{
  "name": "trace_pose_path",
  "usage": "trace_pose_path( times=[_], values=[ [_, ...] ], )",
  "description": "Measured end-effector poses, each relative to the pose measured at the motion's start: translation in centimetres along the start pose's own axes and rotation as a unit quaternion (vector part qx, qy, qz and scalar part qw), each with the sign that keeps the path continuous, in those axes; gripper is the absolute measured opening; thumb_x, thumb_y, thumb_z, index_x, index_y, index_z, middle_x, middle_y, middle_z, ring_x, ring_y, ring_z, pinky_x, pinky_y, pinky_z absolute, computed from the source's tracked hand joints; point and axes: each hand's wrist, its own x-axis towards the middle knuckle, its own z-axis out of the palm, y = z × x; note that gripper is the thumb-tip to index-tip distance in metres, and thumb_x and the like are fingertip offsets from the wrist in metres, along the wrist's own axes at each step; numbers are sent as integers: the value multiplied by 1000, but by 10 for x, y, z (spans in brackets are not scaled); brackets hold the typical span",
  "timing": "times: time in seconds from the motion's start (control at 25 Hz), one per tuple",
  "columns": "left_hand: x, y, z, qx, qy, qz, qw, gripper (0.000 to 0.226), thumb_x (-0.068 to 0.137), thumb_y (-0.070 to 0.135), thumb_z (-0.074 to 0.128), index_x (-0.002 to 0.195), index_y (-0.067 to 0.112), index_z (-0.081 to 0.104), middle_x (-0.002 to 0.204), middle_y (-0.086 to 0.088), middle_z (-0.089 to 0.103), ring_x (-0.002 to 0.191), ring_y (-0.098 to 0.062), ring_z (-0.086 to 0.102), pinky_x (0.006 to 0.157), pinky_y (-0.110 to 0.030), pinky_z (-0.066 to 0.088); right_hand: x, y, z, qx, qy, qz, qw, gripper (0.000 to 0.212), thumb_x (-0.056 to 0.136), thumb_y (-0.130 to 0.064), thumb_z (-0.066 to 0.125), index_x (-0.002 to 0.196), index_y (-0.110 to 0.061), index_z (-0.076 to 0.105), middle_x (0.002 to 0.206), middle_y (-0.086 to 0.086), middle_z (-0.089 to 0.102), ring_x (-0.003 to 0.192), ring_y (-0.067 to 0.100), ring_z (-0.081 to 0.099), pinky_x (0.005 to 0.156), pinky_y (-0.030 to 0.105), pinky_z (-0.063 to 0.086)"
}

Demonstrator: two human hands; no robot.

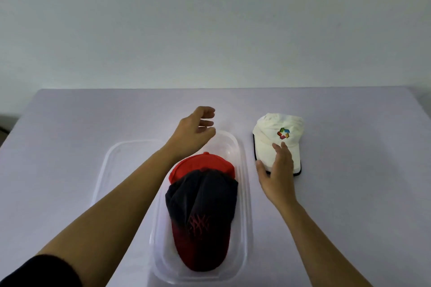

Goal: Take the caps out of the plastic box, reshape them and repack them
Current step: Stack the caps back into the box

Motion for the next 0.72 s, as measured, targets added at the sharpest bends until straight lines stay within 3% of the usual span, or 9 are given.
trace_pose_path(
  times=[0.12, 0.24, 0.36, 0.44, 0.64, 0.72],
  values=[
    [40, 23, 37, 18, -47, 6, 999, 44, 89, 21, 58, 131, 21, 47, 131, 6, 53, 106, -8, 58, 83, -18, 47, 11, 26, -5, -36, 35, 70, 996, 76, 81, -27, 68, 141, -4, 27, 152, 23, 19, 141, 37, 19, 114, 45, 23],
    [79, 32, 77, 70, -128, -16, 989, 63, 88, 32, 62, 143, 22, 34, 148, 4, 40, 118, -15, 53, 90, -24, 40, 21, 53, -2, -42, 9, 138, 989, 106, 68, -51, 74, 146, -10, 13, 156, 20, 8, 144, 36, 5, 114, 48, 17],
    [105, 29, 106, 108, -204, -31, 972, 84, 83, 36, 69, 149, 23, 18, 156, 2, 25, 135, -23, 38, 105, -30, 33, 21, 69, 5, -3, -4, 140, 990, 120, 58, -60, 76, 146, -14, 9, 156, 15, 11, 145, 32, 3, 116, 47, 14],
    [112, 24, 120, 112, -241, -18, 964, 90, 80, 37, 72, 149, 24, 15, 155, 1, 27, 136, -23, 36, 102, -26, 30, 18, 73, 11, 19, -8, 138, 990, 121, 57, -60, 76, 146, -14, 9, 155, 15, 13, 144, 32, 6, 117, 49, 18],
    [107, 7, 153, 149, -212, 82, 962, 73, 83, 38, 67, 140, 19, 26, 134, -11, 46, 117, -27, 47, 93, -30, 36, 15, 76, 17, 44, 19, 145, 988, 116, 60, -53, 78, 146, -10, 13, 153, 19, 17, 143, 34, 11, 114, 49, 22],
    [108, 6, 161, 160, -185, 70, 967, 60, 86, 37, 63, 133, 13, 36, 122, -9, 52, 103, -23, 50, 84, -28, 37, 14, 76, 17, 44, 21, 145, 988, 115, 61, -53, 78, 146, -11, 12, 154, 18, 15, 143, 32, 10, 113, 47, 21]
  ],
)
